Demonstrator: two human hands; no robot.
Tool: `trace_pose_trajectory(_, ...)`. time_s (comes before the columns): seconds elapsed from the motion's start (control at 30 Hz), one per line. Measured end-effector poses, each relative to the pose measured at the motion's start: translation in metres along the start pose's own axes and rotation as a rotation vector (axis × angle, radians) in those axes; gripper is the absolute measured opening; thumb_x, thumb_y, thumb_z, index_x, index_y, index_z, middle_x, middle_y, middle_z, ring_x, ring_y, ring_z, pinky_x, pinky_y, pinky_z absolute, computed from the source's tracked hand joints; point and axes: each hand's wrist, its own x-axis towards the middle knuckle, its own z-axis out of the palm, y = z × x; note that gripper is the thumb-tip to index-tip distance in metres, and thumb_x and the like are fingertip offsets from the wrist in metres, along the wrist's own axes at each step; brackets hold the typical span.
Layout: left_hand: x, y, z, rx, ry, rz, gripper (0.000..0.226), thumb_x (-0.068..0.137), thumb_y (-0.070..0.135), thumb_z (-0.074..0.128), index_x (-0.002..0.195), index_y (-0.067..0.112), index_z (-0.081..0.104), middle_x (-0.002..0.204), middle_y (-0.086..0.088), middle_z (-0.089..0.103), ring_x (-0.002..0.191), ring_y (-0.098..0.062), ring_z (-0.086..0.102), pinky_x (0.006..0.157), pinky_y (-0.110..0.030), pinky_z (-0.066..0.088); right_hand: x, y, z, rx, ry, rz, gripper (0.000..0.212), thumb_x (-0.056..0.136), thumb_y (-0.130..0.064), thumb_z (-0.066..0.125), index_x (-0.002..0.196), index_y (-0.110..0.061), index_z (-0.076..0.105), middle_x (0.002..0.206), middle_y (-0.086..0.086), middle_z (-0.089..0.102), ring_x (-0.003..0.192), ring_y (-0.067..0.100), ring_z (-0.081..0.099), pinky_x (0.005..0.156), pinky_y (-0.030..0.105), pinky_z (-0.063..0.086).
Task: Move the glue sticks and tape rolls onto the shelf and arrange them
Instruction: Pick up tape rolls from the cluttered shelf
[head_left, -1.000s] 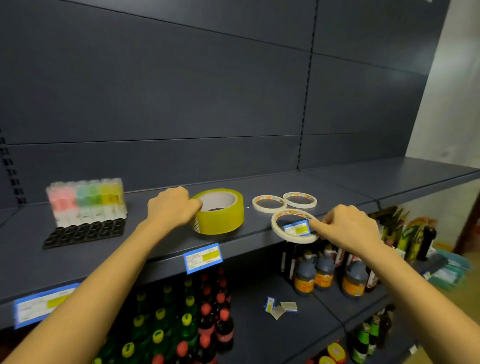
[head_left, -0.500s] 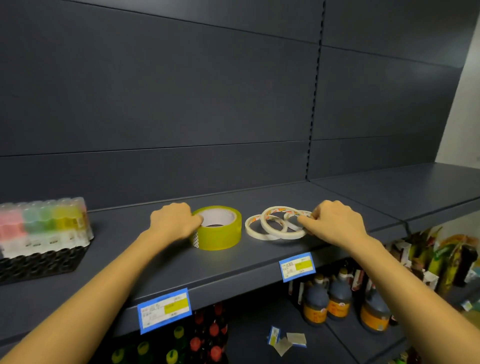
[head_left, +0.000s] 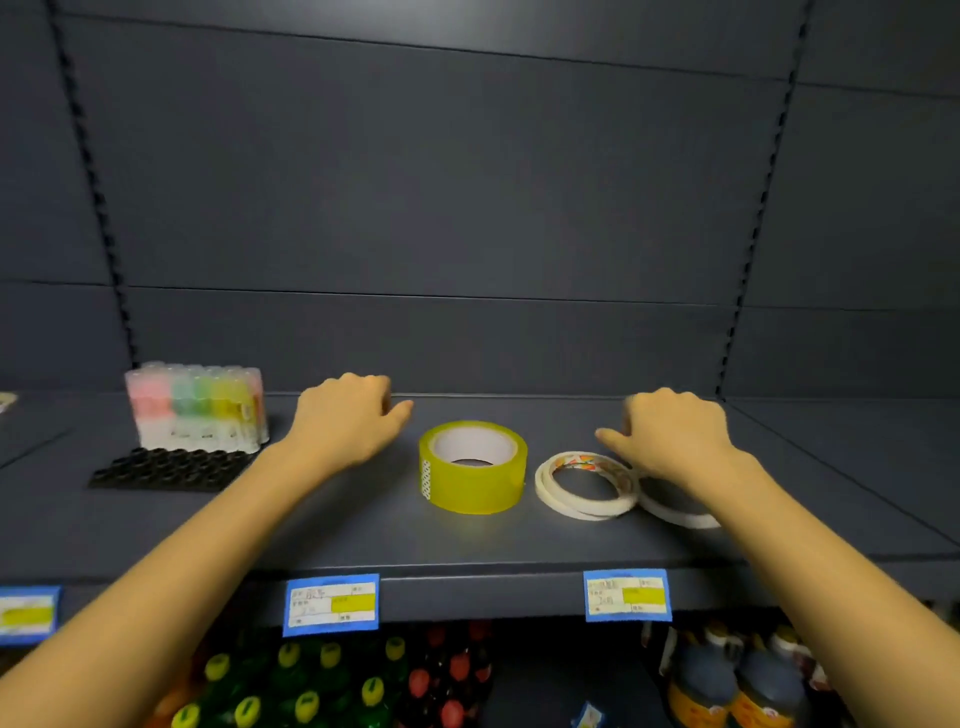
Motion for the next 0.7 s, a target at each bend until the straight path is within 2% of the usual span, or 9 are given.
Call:
trace_pose_trajectory(0.07,-0.009,-0.002,-0.005,-0.012,0.066,-0.049,0.034,0.092,0.044,0.043,0.093,0.014,0.058,0.099,-0.012,0.067,0.096,-0.035,0.061,0.073,-0.035,0.045,0.006,-0.015,-0.009,0.144,0.052,-0.141,0.024,0.094,-0.043,0.046,0.095,-0.021,0.054,0.099,0.002,0.062,0.089,0.025,0.058,0.067,0.031,0.039)
trace_pose_trajectory(0.13,-0.022,-0.008,-0.011,-0.007,0.121,-0.064,0.031,0.093,0.041,0.044,0.095,0.012,0.056,0.101,-0.009,0.067,0.098,-0.031,0.059,0.073,-0.035,0.044,0.008,-0.039,-0.013,0.268,0.06,-0.286,0.013,0.093,-0.037,0.047,0.097,-0.025,0.051,0.109,-0.001,0.061,0.098,0.026,0.057,0.071,0.031,0.037)
trace_pose_trajectory(0.27,-0.062,-0.031,-0.026,0.057,0.169,-0.127,0.028,0.092,0.038,0.047,0.097,0.011,0.054,0.101,-0.008,0.064,0.096,-0.029,0.058,0.072,-0.035,0.044,0.005,-0.097,-0.013,0.392,0.07,-0.549,0.021,0.092,-0.033,0.047,0.112,-0.028,0.052,0.119,-0.005,0.058,0.11,0.023,0.053,0.077,0.032,0.038)
trace_pose_trajectory(0.43,-0.12,-0.078,-0.056,0.163,0.108,-0.279,0.031,0.092,0.04,0.046,0.109,0.016,0.052,0.113,-0.002,0.06,0.108,-0.023,0.053,0.079,-0.035,0.043,-0.016,-0.181,-0.013,0.524,0.077,-0.804,0.029,0.094,-0.035,0.045,0.121,-0.029,0.048,0.128,-0.007,0.053,0.12,0.02,0.048,0.088,0.036,0.042)
trace_pose_trajectory(0.7,-0.194,-0.152,-0.104,0.275,0.118,-0.449,0.032,0.092,0.042,0.046,0.108,0.016,0.053,0.11,-0.001,0.06,0.104,-0.02,0.054,0.078,-0.033,0.042,-0.051,-0.281,-0.037,0.59,0.028,-1.011,0.033,0.093,-0.034,0.049,0.125,-0.026,0.049,0.129,-0.004,0.054,0.116,0.021,0.051,0.081,0.034,0.043)
